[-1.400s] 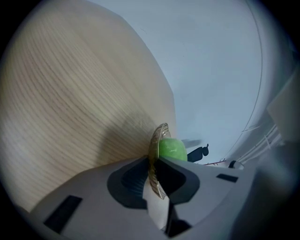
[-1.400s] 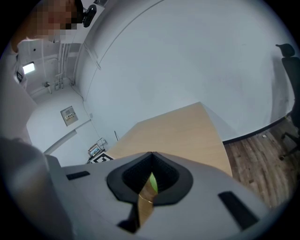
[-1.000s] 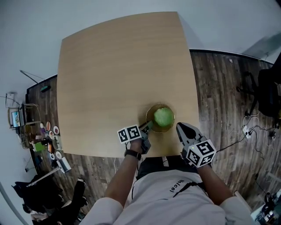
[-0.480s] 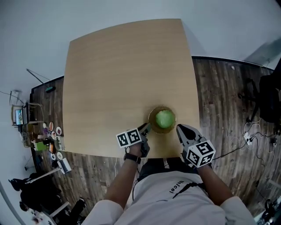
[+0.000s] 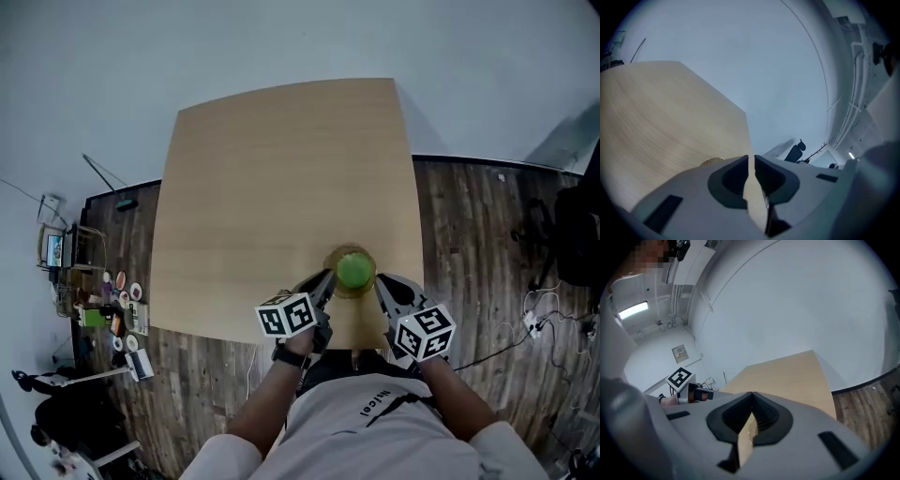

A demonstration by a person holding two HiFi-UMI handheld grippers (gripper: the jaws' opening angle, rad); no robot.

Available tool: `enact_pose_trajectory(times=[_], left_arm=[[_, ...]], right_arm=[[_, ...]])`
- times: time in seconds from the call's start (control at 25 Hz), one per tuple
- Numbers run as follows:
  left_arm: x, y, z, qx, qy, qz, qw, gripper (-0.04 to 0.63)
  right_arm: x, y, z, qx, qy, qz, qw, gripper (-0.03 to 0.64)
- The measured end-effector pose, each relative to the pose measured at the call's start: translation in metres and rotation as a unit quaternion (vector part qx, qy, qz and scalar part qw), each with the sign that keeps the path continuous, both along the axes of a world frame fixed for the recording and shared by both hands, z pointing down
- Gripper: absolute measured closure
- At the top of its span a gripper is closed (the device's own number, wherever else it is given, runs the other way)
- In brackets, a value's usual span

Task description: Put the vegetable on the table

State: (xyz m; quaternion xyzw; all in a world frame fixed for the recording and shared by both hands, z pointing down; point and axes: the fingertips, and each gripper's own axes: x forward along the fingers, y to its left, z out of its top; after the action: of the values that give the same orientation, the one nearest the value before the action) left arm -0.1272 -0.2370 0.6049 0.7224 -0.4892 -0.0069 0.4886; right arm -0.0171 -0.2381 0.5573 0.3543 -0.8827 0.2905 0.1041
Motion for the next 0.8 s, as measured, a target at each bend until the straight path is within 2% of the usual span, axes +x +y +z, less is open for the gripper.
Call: enact_pose_trajectory(times=[0.16, 0.28, 0.44, 0.56, 0.8], left_arm=[[0.008, -0.002, -0.036, 0.038, -0.004, -0.002, 0.9993, 0.555], [0.016, 0.0, -0.067, 0.079, -0.022, 0.01, 0.9966, 0.571], [0.033, 0.007, -0.112, 0.152, -0.057, 0.042, 0.9859, 0.581], [0.045, 0.014, -0.138, 0.194, -0.063, 0.057, 0.9774, 0.581], [0.055, 0.02, -0.161, 0.229, -0.054, 0.06, 0.97, 0.583]], right_arm=[[-0.001, -0.002, -0.015, 0.017, -0.005, -0.008, 1.0, 0.603], [0.0, -0.005, -0.03, 0.03, -0.008, -0.01, 0.999, 0.603], [0.005, -0.006, -0.052, 0.05, -0.019, -0.006, 0.999, 0.603], [0.009, -0.005, -0.065, 0.064, -0.026, -0.004, 0.998, 0.603], [0.012, -0.004, -0.084, 0.092, -0.028, -0.007, 0.995, 0.603]])
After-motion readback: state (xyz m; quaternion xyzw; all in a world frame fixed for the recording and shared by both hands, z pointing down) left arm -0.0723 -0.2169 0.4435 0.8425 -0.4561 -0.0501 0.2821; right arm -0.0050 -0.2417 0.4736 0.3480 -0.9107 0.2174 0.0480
